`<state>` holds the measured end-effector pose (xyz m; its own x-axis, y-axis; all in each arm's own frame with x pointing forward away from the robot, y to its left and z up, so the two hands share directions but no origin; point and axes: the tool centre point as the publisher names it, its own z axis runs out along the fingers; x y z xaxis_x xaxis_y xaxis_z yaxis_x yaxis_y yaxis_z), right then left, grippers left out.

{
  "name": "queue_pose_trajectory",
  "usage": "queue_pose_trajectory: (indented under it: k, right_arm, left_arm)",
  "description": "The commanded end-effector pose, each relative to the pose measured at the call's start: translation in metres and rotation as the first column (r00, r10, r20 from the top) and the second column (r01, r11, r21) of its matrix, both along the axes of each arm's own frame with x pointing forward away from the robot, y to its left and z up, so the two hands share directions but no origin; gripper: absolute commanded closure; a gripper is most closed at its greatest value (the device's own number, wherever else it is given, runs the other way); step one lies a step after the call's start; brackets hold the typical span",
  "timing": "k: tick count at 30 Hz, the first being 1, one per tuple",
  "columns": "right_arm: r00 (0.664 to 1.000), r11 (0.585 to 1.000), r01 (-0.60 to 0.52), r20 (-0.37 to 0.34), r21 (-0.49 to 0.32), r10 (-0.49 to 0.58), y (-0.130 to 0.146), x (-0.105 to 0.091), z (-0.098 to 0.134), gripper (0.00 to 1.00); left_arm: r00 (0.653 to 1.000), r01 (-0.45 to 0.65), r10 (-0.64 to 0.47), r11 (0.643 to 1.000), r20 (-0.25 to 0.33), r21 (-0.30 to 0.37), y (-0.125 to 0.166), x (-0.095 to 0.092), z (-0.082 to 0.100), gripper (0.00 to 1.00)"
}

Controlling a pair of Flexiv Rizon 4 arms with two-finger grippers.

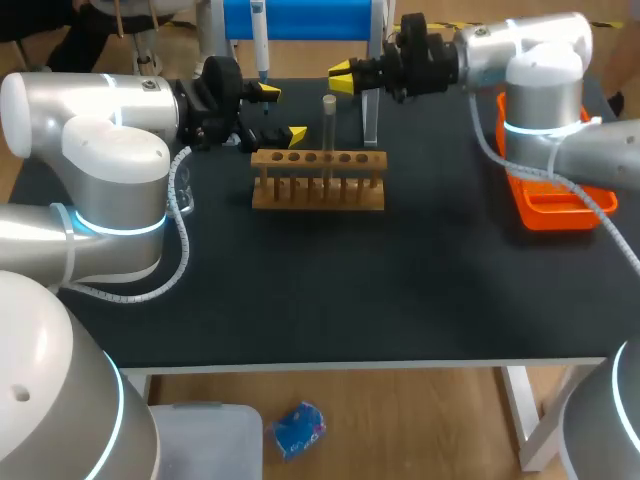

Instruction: Invert the test tube, pick up the pipette, mount the tip to pipette, aspirate from beaker and dispense into the tube, eject the tip, return the pipette, and cap with the stopper.

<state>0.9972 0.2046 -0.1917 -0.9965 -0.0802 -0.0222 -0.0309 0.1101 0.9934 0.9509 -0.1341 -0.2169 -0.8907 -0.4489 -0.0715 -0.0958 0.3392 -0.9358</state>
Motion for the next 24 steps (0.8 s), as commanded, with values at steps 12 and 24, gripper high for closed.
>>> queue_pose_trajectory:
  k: [12, 24]
  right_arm:
    - [0.99, 0.94, 0.108, 0.121, -0.322, -0.073, -0.06, -0.014, 0.003, 0.0]
    - [0.99, 0.921, 0.139, 0.07, -0.365, -0.122, -0.08, -0.015, -0.03, 0.0]
  left_arm:
    - [1.0, 0.001, -0.001, 1.0, 0.003, -0.003, 0.0, 0.0, -0.001, 0.0]
    - [1.0, 0.001, -0.001, 1.0, 0.003, -0.003, 0.0, 0.0, -0.001, 0.0]
